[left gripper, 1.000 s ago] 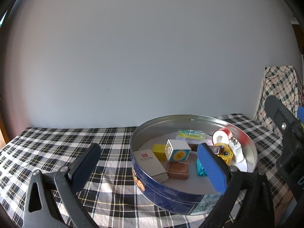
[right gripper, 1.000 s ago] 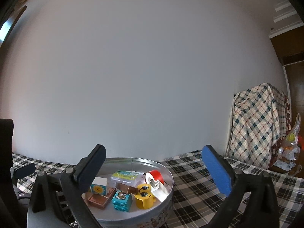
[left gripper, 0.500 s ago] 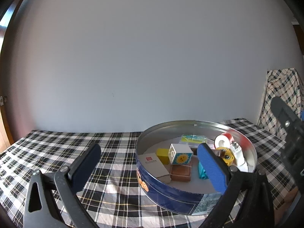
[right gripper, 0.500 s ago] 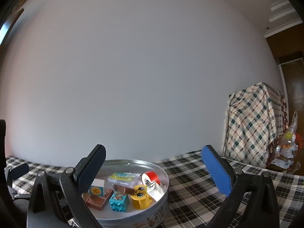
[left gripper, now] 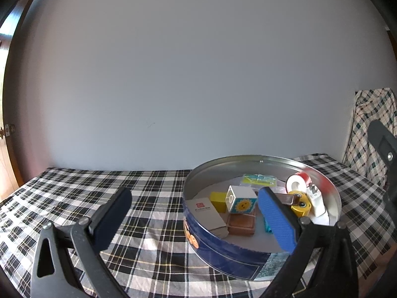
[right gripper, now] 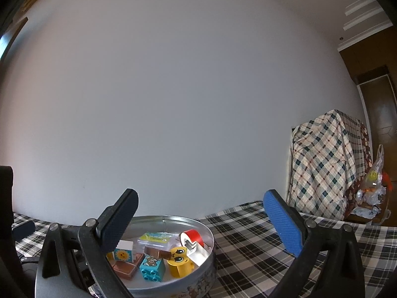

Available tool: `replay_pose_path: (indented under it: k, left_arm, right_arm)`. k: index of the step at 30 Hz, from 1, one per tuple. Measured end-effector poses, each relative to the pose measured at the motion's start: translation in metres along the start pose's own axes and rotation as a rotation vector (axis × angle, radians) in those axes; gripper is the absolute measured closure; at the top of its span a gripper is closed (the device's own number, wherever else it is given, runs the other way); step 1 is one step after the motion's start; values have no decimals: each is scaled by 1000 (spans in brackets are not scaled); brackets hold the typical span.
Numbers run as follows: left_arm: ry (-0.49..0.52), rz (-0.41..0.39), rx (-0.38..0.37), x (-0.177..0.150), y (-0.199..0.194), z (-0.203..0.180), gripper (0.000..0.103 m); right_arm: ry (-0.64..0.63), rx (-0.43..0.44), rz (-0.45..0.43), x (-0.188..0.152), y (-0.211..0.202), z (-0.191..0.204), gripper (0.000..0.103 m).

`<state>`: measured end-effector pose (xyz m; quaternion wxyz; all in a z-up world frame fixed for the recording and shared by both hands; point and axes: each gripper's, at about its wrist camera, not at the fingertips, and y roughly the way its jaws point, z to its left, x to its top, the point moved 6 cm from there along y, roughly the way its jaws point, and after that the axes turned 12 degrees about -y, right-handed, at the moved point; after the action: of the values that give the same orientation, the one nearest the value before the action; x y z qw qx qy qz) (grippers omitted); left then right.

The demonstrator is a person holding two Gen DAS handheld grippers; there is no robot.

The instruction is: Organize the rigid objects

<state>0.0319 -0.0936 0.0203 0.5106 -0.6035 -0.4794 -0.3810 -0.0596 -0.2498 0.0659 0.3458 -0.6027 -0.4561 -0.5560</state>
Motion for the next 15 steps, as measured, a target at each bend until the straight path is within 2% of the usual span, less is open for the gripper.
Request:
replay_pose_path:
  k: [4,9,11,15]
  left_arm:
    - [2,-5,1,0,-2,-2,0]
    - [12,-22,35,0,-7,-4,0]
    - [2,-19,9,0,-8,-5,0]
    - [-6,3,14,-1,-3,-2,0]
  right_arm:
    - [4,-3,3,-1,0,0,1]
    - [6,-5,13,-3,2,-1,1]
    - [6,-5,13,-2,2,-1,1]
    - [5,-7,20,-4,3,-2,1]
